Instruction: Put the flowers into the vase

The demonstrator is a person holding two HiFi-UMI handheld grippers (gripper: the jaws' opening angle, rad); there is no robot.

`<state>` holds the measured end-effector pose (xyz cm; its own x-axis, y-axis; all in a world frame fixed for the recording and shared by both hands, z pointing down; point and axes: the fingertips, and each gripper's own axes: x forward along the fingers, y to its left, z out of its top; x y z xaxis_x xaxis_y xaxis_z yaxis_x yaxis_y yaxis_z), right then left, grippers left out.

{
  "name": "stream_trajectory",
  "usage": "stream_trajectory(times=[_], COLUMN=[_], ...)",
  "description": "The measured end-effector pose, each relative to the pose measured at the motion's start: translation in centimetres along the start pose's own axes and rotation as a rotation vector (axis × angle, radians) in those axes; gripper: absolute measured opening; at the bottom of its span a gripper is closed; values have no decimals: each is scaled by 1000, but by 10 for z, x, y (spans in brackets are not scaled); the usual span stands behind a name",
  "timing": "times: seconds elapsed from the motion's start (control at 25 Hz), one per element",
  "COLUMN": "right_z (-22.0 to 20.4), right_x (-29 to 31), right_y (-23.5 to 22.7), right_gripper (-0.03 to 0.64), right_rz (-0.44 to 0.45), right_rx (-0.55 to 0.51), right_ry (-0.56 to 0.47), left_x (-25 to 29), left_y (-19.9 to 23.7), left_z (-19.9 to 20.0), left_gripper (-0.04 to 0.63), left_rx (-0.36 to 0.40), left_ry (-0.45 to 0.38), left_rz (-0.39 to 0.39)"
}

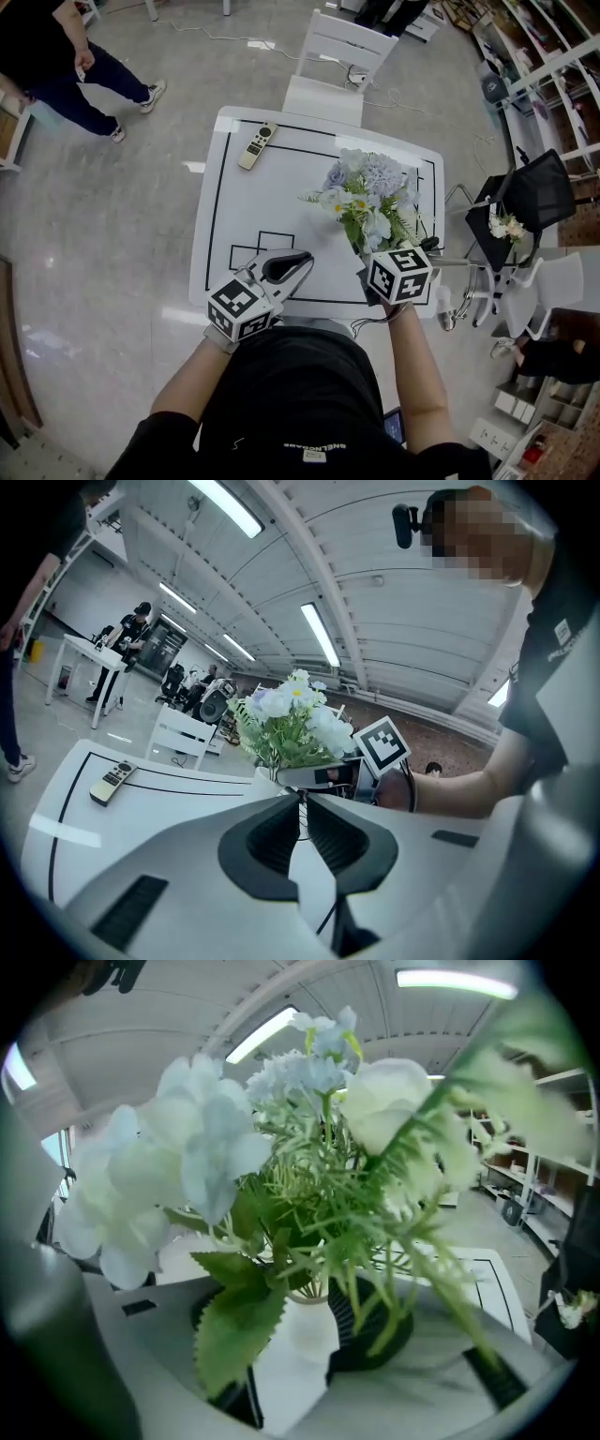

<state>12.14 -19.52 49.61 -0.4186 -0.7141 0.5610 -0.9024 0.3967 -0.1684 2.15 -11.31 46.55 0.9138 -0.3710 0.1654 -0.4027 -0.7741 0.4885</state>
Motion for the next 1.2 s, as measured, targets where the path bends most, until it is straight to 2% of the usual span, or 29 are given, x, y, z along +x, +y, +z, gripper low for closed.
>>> stream_trajectory(times=[0.4,0.92,1.2], right_z=[-10,-38,-22], right_x=[-12,-23,-41], right_y=[2,4,13], right_gripper=[183,183,183], right_rz=[-27,-73,-114], right_rx=[4,79,91], right_ry=[0,10,-67], left_x=[-3,-5,-8], left_y=[-3,-8,-14], left_z=[-5,-15,-13], left_gripper=[8,8,8], left_rx=[-4,-10,-1], left_ry=[12,46,66], left_rz=[-10,-53,-104])
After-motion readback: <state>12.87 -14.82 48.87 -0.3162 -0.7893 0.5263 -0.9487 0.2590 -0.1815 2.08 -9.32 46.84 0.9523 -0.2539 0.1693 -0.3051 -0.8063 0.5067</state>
